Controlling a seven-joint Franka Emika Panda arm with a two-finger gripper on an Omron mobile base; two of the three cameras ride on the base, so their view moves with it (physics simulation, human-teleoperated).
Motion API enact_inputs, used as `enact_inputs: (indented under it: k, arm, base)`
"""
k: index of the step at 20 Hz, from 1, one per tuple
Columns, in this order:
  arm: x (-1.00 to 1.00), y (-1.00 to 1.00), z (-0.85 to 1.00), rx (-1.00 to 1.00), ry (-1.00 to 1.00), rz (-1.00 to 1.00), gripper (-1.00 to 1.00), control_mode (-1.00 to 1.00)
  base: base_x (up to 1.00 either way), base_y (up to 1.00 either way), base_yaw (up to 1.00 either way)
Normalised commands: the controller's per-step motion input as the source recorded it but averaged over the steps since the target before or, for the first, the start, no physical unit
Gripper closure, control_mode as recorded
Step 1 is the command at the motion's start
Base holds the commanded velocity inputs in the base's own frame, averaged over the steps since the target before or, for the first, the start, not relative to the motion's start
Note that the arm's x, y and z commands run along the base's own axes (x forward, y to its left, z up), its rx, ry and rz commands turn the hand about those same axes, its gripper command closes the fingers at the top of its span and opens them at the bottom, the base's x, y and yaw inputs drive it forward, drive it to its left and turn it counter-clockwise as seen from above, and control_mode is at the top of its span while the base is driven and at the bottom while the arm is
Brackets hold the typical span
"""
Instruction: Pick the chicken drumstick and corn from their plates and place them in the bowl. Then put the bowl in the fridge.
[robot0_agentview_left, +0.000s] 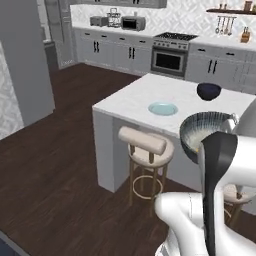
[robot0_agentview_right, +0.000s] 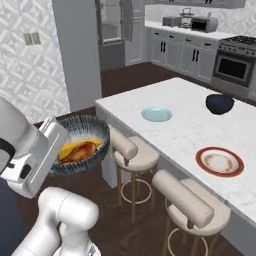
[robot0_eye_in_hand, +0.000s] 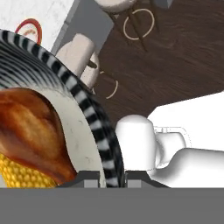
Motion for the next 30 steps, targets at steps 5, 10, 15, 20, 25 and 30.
enact_inputs:
  k: [5,10,15,20,25,30]
  arm:
    - [0.0,0.0,0.0,0.0,0.0,0.0,1.0,1.0]
    - [0.0,0.0,0.0,0.0,0.0,0.0,1.0,1.0]
    - [0.0,0.0,0.0,0.0,0.0,0.0,1.0,1.0]
    - [0.0,0.0,0.0,0.0,0.0,0.0,1.0,1.0]
    - [0.0,0.0,0.0,0.0,0.0,0.0,1.0,1.0]
    - [0.0,0.0,0.0,0.0,0.0,0.0,1.0,1.0]
  base:
    - [0.06,1.0,0.61]
    - [0.74,0.99,0.42]
    - [1.0,0.71,0.33]
    - [1.0,0.66,0.11]
    - [1.0,0.39,-0.09]
    - [1.0,0.56,-0.32]
